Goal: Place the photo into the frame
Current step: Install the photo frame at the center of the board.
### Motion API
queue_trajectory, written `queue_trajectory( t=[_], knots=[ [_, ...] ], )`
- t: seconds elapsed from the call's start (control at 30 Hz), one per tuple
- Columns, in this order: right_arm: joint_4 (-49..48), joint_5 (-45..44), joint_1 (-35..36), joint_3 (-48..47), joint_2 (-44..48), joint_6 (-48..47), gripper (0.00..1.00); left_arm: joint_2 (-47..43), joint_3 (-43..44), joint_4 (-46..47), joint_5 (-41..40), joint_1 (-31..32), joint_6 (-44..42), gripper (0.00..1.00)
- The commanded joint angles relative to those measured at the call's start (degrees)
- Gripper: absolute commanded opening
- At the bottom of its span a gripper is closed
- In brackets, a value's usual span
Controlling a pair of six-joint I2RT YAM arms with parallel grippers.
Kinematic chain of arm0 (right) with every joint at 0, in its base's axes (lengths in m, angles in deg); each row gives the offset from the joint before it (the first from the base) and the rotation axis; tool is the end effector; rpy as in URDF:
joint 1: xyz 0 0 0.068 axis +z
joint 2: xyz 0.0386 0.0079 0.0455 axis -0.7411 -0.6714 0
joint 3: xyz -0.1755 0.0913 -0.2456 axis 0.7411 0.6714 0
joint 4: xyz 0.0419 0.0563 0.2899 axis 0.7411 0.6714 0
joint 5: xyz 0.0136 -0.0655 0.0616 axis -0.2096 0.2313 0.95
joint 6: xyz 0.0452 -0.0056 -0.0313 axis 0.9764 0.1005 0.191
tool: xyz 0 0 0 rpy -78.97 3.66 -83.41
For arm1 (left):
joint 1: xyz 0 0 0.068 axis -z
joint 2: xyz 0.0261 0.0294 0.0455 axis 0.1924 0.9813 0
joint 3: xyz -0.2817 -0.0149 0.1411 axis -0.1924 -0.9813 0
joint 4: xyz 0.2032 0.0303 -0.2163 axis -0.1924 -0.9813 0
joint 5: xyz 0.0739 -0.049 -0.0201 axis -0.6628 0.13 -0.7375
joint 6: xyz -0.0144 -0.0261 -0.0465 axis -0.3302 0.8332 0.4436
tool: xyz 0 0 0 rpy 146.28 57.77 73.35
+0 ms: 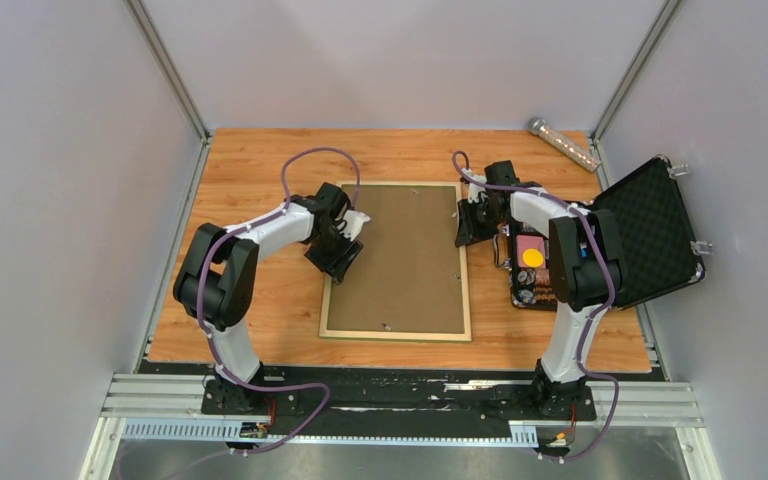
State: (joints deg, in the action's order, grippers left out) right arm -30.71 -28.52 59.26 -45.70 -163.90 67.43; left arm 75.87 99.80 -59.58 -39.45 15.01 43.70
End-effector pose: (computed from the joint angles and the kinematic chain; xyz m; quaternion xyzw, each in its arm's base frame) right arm 0.4189 0.1003 0.1745 -0.1682 0.9486 0.2132 0.1628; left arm 0.3363 -0.1717 0.1853 0.3171 0.9392 -0.0957 0.0906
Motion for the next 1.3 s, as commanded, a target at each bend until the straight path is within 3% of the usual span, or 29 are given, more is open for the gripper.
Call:
queue_trajectory(
  t=[0.0,0.43,0.93,1.27],
  knots=[
    [-3.78,0.84,0.29,0.59,-1.63,-3.21,0.13,2.97,0.05,8.61,-0.17,0.74,-0.2,0.6],
    [-3.67,1.01,0.17,0.58,-1.68,-3.2,0.13,2.94,-0.46,9.02,-0.16,-0.15,-0.15,0.42],
    [-3.73,0.89,0.23,0.3,-1.88,-2.9,0.12,1.62,-3.07,6.0,1.56,-0.29,-4.56,0.3],
    [-3.81,-1.79,0.22,-0.05,-2.83,-1.66,0.08,0.76,-4.9,5.45,-0.73,-0.27,-6.76,0.13]
  ],
)
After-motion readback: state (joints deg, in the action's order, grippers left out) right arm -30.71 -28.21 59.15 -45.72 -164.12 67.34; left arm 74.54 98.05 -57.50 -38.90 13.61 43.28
